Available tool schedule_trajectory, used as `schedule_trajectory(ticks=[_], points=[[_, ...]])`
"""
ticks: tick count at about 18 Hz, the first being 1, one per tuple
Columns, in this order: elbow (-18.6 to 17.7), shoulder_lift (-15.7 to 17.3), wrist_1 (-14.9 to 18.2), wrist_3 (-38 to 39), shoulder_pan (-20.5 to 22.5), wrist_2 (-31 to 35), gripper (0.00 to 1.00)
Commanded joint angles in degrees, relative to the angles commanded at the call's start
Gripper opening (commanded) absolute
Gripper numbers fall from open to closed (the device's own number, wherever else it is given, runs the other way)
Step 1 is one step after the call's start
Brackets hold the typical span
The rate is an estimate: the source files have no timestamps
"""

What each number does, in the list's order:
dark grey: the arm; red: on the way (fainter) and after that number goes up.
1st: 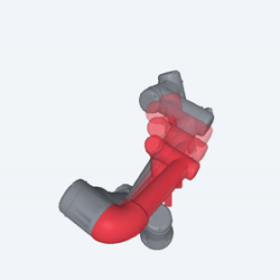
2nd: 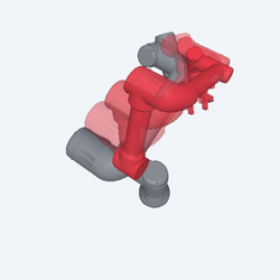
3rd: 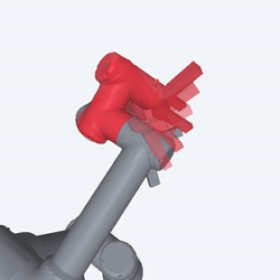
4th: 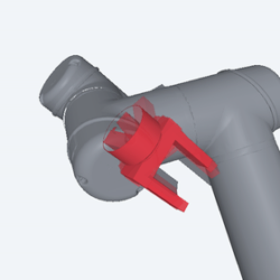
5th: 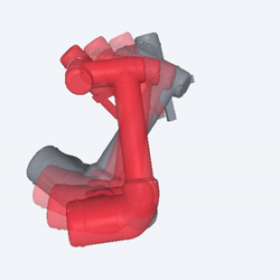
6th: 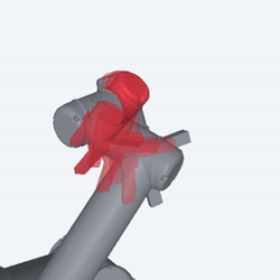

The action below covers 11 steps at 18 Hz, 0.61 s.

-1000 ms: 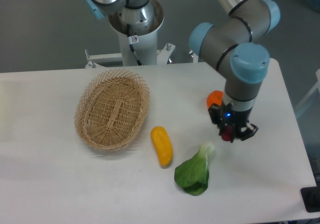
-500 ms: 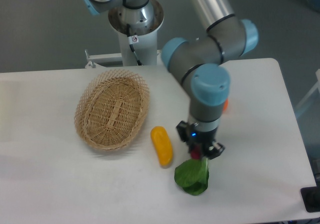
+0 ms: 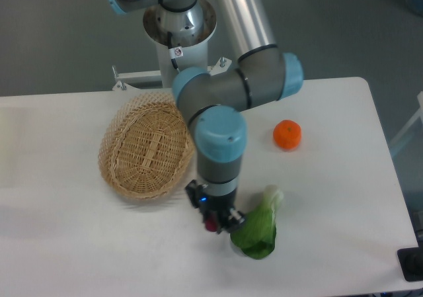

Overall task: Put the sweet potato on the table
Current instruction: 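Carry the held sweet potato past the bok choy and wicker basket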

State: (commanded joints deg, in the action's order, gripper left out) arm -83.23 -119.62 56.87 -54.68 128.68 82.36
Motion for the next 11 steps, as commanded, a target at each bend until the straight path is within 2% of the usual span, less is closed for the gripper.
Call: schedule_trajectory(ticks=[11], points=[[0.8, -3.6, -0.3, 6.4, -14.9, -1.2, 0.29]])
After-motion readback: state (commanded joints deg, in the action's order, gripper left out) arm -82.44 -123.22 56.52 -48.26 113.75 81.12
